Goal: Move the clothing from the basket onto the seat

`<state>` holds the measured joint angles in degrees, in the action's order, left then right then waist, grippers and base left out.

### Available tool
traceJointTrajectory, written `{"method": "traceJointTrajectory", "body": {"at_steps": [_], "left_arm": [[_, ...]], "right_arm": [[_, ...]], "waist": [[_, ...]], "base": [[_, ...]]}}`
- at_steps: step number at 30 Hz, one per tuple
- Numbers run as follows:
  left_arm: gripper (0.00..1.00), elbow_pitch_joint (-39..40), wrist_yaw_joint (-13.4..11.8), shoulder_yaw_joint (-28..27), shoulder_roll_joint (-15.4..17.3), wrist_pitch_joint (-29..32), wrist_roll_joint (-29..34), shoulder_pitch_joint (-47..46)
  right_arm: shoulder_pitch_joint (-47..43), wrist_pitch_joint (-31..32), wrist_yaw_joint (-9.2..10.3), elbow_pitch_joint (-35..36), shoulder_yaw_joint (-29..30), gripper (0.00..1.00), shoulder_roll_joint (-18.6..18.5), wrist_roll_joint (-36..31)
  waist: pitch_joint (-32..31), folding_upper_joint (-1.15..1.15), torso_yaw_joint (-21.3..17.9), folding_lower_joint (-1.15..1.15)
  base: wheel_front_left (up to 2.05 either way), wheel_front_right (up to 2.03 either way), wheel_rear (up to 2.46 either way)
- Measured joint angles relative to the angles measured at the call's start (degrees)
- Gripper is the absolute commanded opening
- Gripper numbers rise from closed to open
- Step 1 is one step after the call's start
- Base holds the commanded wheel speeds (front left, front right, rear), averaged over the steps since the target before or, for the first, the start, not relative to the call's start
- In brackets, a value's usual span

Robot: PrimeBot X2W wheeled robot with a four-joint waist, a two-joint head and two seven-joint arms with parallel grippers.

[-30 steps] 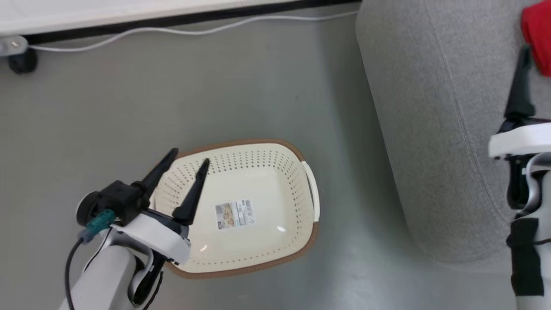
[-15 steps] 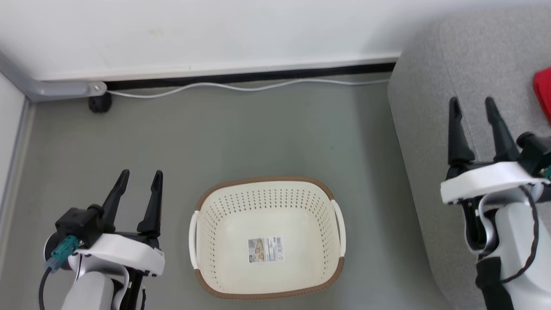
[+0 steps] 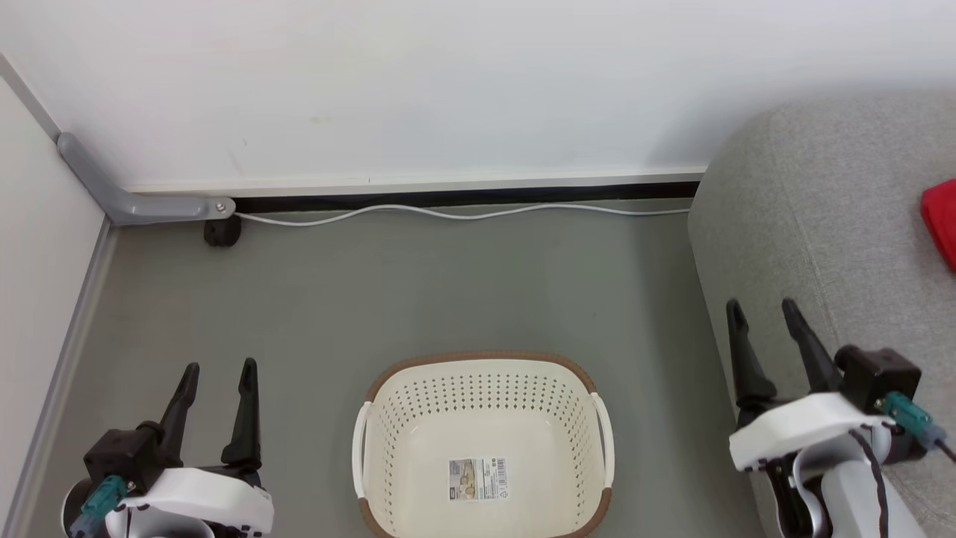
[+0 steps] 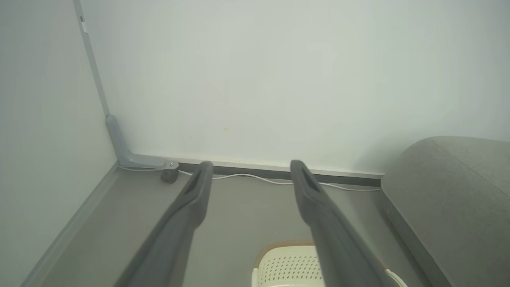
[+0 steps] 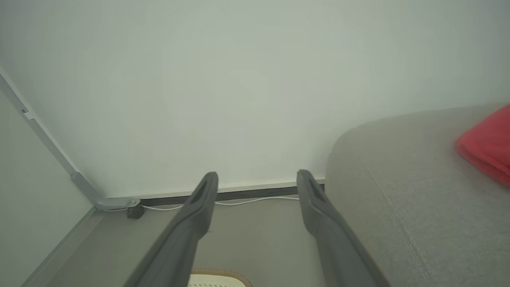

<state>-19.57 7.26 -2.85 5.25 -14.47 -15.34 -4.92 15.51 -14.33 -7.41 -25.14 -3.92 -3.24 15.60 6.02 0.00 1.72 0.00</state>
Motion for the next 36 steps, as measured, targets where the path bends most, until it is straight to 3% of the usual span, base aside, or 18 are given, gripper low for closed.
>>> {"method": "traceJointTrajectory", "body": {"at_steps": [11, 36], "left_arm": [[1.00, 1.0, 0.0, -2.1, -1.8, 0.0, 1.8, 3.9], [1.00, 0.0, 0.0, 0.3, -1.7, 0.0, 2.7, 7.0]], "right_arm": [[-7.2, 0.0, 0.00, 0.8, 0.1, 1.00, 0.5, -1.8], [-9.4, 0.0, 0.00, 2.3, 1.7, 1.00, 0.7, -2.3]], "waist": [[-2.9, 0.00, -1.0, 0.00], [-5.6, 0.00, -2.2, 0.00]], "base": [[0.00, 0.00, 0.00], [0.00, 0.00, 0.00]]}}
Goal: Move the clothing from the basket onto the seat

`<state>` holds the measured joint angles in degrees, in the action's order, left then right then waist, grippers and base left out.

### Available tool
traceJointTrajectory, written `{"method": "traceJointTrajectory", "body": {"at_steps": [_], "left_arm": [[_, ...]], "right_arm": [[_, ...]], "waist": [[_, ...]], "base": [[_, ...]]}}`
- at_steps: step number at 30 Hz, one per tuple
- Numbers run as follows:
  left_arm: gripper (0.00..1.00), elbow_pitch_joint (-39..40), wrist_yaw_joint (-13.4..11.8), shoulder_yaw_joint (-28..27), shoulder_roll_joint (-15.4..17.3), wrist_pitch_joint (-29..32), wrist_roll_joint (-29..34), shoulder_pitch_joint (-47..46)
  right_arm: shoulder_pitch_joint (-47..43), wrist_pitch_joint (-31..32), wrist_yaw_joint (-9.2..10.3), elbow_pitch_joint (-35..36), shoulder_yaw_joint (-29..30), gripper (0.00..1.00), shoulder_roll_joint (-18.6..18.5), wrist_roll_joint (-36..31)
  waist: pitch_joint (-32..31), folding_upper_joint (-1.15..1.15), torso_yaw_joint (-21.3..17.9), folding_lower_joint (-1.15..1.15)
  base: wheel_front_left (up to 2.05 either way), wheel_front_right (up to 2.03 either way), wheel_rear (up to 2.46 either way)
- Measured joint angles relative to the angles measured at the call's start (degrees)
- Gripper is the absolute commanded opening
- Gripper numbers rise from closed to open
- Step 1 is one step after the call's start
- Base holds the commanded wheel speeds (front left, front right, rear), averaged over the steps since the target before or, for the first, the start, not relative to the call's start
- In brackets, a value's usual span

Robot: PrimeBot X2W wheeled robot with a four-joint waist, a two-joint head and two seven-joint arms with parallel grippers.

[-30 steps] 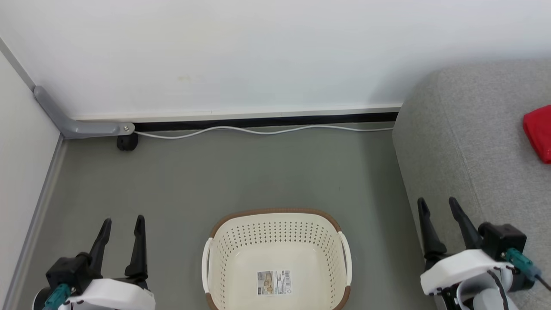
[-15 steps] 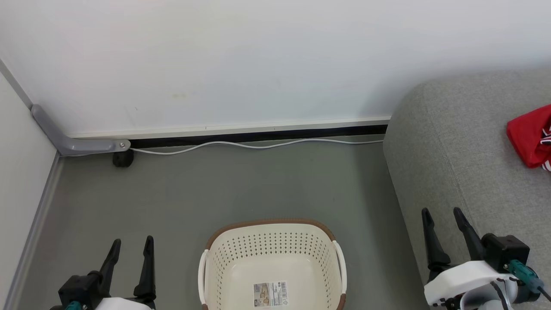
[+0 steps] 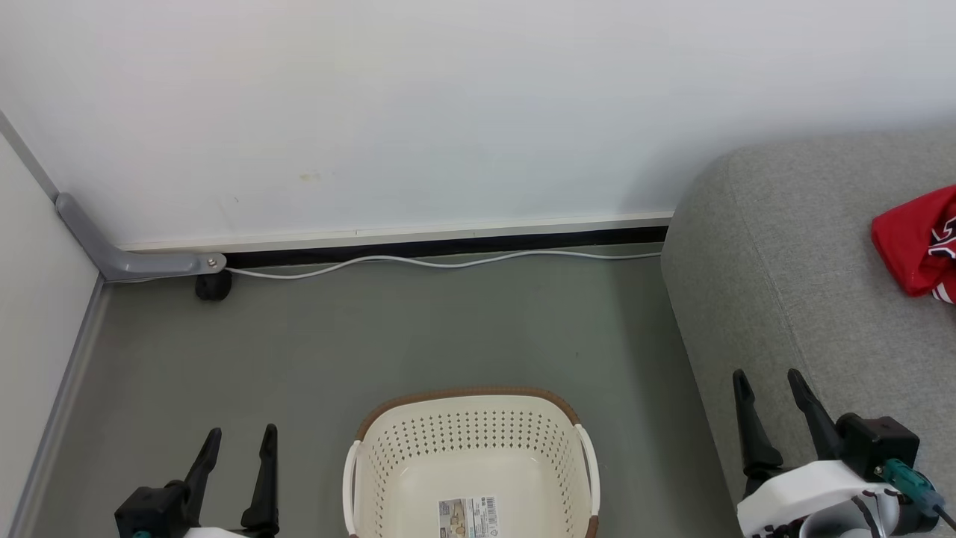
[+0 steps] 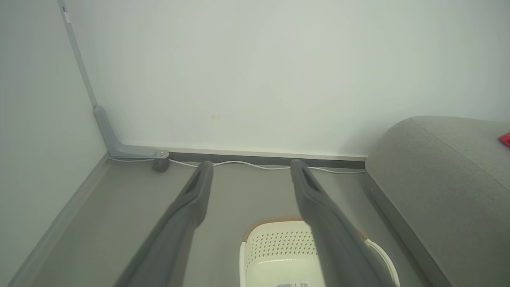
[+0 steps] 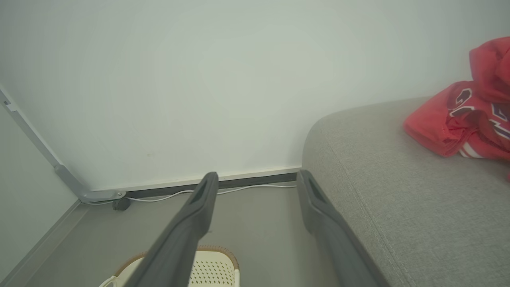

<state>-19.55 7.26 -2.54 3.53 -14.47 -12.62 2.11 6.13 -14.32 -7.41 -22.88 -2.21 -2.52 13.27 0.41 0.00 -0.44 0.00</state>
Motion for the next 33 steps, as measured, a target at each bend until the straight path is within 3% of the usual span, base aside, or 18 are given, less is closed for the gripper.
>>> {"method": "traceJointTrajectory", "body": {"at_steps": [3, 4, 14, 33], "left_arm": [[1.00, 0.0, 0.0, 0.4, 0.0, 0.0, 0.0, 0.0], [0.00, -0.3, 0.0, 0.4, -0.1, 0.0, 0.0, 0.0], [0.00, -3.4, 0.0, 0.5, -1.4, 1.4, -2.7, 1.2], [0.00, -2.3, 0.0, 0.3, -1.4, 4.5, -15.6, 1.0]], "right_arm": [[0.0, 0.0, 0.00, -0.1, 0.0, 1.00, 0.0, 0.2], [0.0, 0.0, 0.00, -0.4, -0.1, 0.00, 0.1, 0.3], [-2.9, 0.9, 0.00, -3.2, -0.1, 0.00, 0.9, 3.2], [-2.9, 3.8, 0.00, -1.6, 1.6, 0.00, 0.9, 15.5]], "waist": [[0.0, 0.00, 0.0, 0.00], [0.0, 0.00, -0.1, 0.00], [-0.1, 0.00, 0.0, -0.01], [-0.1, 0.00, 0.0, -0.01]], "base": [[0.00, 0.00, 0.00], [0.00, 0.00, 0.00], [0.00, 0.00, 0.00], [0.00, 0.00, 0.00]]}}
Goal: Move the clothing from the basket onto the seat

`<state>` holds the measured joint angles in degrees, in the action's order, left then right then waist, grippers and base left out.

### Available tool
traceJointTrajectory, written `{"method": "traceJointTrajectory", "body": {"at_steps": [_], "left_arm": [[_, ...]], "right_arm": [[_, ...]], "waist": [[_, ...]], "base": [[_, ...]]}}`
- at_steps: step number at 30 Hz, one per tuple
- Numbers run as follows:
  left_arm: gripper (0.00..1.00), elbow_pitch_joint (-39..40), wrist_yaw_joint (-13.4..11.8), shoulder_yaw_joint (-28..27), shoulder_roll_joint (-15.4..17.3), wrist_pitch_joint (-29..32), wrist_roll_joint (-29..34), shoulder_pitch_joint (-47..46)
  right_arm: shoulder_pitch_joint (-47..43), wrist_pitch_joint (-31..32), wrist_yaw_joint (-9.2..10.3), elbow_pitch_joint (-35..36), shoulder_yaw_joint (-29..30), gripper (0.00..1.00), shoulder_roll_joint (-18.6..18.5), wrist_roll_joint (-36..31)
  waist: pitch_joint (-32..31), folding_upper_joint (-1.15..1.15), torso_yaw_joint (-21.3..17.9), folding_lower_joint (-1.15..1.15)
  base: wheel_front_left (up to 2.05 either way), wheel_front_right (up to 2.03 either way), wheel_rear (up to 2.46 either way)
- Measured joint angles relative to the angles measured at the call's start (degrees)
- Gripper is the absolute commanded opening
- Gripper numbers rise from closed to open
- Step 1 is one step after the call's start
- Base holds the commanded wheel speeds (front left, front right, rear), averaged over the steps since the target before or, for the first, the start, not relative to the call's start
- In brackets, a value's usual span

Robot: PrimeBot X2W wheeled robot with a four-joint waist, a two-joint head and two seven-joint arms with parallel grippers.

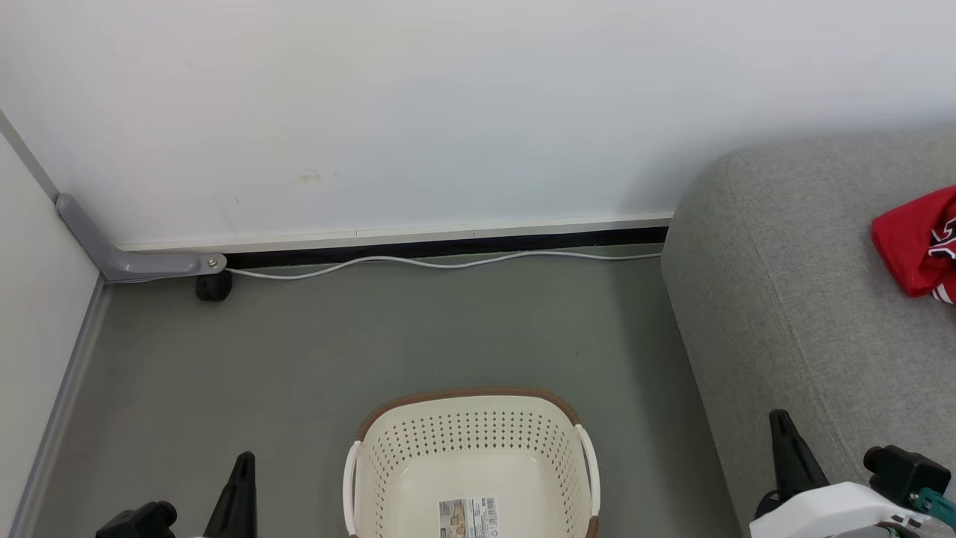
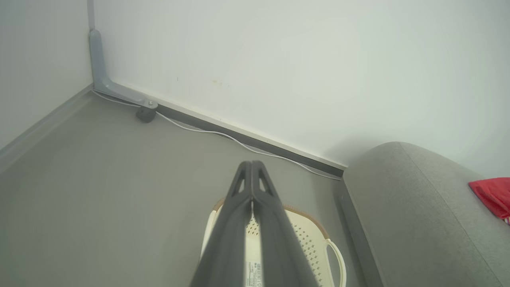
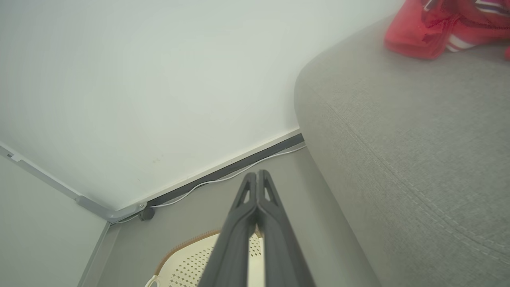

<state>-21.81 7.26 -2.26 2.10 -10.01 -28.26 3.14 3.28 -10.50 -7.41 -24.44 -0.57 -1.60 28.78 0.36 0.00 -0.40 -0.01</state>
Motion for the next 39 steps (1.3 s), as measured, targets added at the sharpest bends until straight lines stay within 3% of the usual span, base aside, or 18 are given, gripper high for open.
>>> {"method": "traceJointTrajectory", "body": {"at_steps": [39], "left_arm": [[0.00, 2.4, 0.0, -0.8, 0.0, 6.3, -24.5, -2.1]], "right_arm": [[0.1, 6.6, 0.01, 3.3, 3.3, 0.00, -0.1, 24.3]], "waist": [[-0.1, 0.00, 0.2, 0.00]], "base": [[0.00, 0.00, 0.00]]}}
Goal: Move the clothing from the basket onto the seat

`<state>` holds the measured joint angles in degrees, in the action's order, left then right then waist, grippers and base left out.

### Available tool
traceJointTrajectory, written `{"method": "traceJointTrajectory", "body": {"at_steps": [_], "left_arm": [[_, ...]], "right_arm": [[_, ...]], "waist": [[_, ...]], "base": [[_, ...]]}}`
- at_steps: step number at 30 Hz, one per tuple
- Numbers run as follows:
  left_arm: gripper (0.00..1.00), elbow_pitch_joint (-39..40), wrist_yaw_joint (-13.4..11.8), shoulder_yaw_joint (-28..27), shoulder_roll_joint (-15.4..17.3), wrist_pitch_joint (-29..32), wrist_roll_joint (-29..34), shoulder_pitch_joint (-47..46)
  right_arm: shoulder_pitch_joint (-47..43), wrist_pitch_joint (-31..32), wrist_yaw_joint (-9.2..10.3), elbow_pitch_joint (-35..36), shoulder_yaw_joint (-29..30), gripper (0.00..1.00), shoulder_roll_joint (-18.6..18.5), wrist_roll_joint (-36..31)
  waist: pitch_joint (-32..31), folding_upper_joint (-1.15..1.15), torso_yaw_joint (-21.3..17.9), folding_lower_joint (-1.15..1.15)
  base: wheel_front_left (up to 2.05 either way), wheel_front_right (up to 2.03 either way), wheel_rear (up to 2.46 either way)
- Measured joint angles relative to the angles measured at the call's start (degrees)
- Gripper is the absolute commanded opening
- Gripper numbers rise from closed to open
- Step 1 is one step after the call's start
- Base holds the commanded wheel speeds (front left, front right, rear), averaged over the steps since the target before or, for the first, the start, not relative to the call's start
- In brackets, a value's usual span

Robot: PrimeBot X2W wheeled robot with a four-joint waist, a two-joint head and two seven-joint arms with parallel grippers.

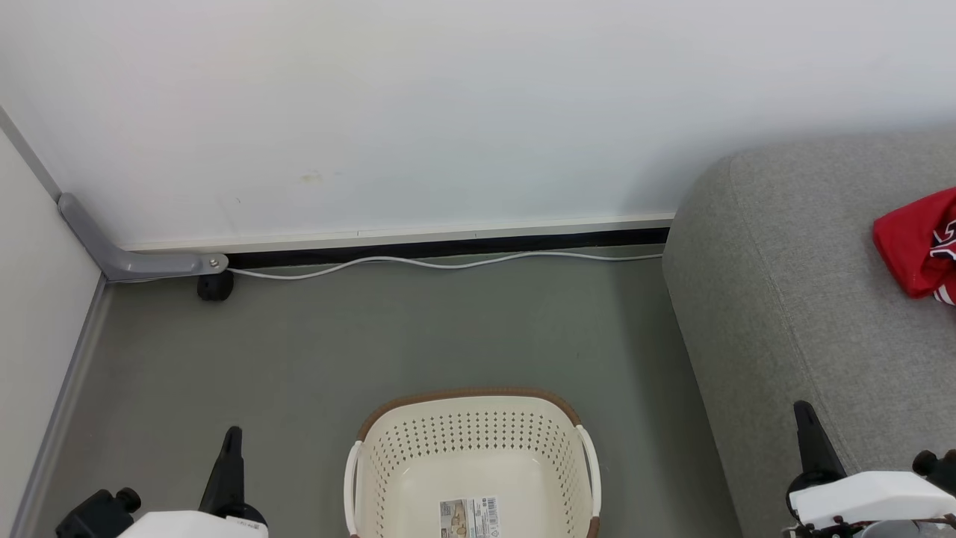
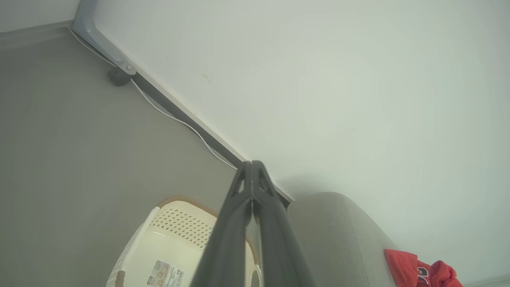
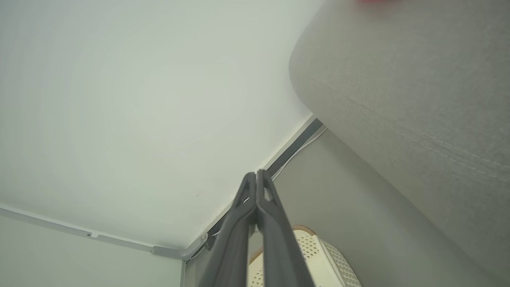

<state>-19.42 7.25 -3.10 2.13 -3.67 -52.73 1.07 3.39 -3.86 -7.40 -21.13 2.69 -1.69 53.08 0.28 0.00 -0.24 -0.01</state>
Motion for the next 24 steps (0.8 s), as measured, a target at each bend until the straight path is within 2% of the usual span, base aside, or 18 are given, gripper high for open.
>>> {"method": "traceJointTrajectory", "body": {"at_steps": [24], "left_arm": [[0.00, 1.4, 0.0, -0.6, 0.0, 3.7, -14.5, -1.7]], "right_arm": [[0.2, 3.7, 0.00, 1.9, 1.9, 0.00, -0.1, 14.2]], "waist": [[0.0, 0.00, 0.1, 0.00]], "base": [[0.00, 0.00, 0.00]]}}
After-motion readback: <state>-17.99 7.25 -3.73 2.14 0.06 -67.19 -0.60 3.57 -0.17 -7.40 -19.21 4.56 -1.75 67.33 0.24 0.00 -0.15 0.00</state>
